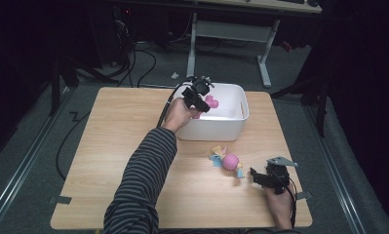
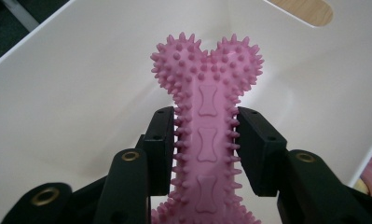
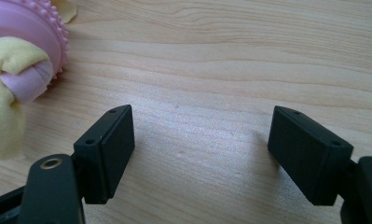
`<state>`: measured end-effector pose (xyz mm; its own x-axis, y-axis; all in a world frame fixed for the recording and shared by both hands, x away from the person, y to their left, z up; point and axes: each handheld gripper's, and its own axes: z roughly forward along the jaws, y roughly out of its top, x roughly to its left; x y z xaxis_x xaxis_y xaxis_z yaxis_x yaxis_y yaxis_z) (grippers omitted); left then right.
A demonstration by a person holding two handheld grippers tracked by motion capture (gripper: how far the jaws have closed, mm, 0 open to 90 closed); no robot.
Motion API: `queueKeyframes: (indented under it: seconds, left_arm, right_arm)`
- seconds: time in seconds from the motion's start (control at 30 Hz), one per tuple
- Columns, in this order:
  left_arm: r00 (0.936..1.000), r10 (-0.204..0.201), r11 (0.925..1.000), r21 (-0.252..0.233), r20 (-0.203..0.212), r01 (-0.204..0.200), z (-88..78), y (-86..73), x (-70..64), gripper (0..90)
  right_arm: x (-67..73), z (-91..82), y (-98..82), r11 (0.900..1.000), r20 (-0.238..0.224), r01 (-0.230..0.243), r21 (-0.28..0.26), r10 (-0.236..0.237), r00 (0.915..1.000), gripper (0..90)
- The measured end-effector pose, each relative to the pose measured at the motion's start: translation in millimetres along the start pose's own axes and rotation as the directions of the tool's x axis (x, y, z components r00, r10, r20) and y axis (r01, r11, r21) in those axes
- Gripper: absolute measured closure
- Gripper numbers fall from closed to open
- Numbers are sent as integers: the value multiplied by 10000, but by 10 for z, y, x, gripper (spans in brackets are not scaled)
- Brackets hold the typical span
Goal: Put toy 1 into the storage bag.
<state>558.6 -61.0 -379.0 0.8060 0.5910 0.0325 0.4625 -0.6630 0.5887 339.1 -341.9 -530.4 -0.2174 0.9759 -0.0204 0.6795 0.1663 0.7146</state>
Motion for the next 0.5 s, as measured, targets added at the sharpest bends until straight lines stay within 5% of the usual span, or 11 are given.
queueKeyframes:
  seconds: [0.5]
  left_arm:
    - [9996,-281,9992,272,21,280,45,-6,-6,528]
  right_arm:
    - [-1,0,0,10000,-2,7,-4,-7,10000,229]
